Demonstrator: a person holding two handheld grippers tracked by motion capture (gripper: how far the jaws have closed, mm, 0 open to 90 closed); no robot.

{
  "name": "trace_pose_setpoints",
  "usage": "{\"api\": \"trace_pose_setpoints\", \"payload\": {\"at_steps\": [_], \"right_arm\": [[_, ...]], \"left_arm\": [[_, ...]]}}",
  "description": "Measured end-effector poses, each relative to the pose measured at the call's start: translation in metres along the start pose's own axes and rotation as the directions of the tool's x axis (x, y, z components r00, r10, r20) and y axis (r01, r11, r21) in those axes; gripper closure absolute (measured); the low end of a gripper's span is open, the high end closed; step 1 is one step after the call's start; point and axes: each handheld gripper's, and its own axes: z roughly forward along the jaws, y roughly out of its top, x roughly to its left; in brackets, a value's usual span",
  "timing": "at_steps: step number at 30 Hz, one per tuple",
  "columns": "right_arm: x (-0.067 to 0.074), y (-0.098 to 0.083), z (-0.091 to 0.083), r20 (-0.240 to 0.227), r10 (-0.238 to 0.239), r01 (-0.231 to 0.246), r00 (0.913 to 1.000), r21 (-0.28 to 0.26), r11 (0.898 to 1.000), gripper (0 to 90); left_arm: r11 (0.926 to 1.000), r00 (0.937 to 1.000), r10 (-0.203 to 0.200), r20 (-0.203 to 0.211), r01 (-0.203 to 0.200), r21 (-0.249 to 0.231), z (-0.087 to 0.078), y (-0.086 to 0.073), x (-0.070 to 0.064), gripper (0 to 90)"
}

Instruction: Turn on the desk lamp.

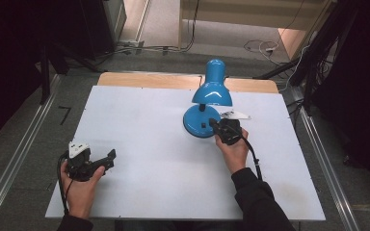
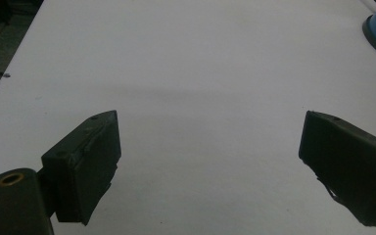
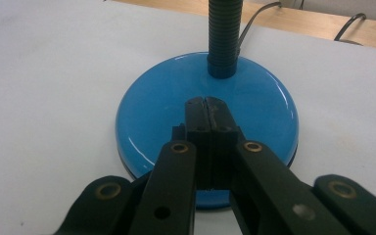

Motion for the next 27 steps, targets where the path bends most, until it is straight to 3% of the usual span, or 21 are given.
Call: {"api": "trace_pose_setpoints", "payload": {"at_steps": [27], "right_arm": [[0.002, 0.005, 0.017, 0.013, -0.014, 0.014, 0.9998, 0.012, 1.0, 87.5]], "left_arm": [[1.0, 1.0, 0.0, 0.004, 0.0, -0.001, 0.001, 0.0, 0.0, 8.8]]}}
